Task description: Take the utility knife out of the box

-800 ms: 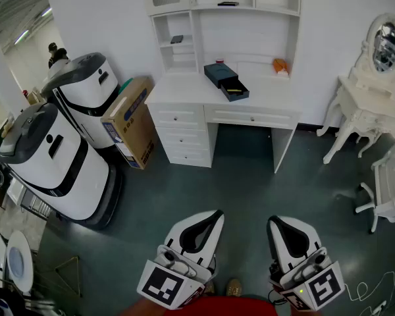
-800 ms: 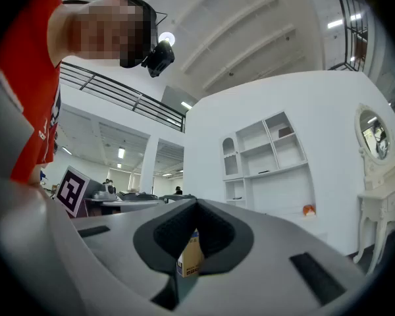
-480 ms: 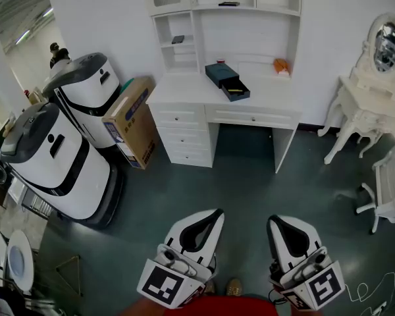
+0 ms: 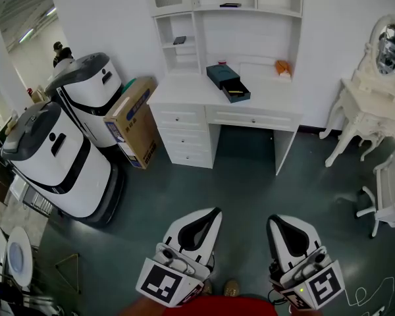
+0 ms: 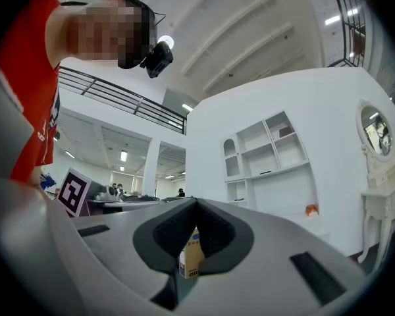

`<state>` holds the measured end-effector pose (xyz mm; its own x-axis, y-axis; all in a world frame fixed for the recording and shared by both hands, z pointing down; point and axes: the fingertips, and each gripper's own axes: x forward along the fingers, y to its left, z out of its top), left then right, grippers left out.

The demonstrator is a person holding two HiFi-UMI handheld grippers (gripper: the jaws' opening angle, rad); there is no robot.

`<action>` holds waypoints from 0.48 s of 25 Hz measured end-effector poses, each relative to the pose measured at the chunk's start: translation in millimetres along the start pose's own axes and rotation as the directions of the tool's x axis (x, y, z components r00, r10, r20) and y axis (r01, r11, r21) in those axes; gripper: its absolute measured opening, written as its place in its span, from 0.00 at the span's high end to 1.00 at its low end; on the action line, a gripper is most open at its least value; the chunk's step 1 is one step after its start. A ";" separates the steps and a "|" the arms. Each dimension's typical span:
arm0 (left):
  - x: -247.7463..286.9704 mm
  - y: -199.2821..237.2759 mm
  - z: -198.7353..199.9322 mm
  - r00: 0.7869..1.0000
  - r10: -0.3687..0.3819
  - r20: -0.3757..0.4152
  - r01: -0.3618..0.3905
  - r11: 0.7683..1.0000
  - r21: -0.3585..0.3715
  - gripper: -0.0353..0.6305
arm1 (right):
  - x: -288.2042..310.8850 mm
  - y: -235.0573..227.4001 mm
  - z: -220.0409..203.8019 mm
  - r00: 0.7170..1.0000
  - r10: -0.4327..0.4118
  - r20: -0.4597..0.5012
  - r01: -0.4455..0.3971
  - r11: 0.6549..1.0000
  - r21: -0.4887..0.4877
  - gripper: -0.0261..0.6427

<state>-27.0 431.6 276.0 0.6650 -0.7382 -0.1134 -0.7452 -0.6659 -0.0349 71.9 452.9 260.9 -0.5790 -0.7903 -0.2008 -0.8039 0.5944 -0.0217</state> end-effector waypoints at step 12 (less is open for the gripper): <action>26.4 -8.5 5.8 0.996 0.068 0.053 -0.069 0.998 0.015 0.89 | -2.6 -34.8 3.6 0.998 0.059 0.008 -0.058 0.998 -0.022 0.97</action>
<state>-3.4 418.4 267.6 0.6094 -0.7748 -0.1681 -0.7897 -0.6120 -0.0423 101.9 434.8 258.6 -0.6239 -0.7529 -0.2094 -0.7715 0.6362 0.0113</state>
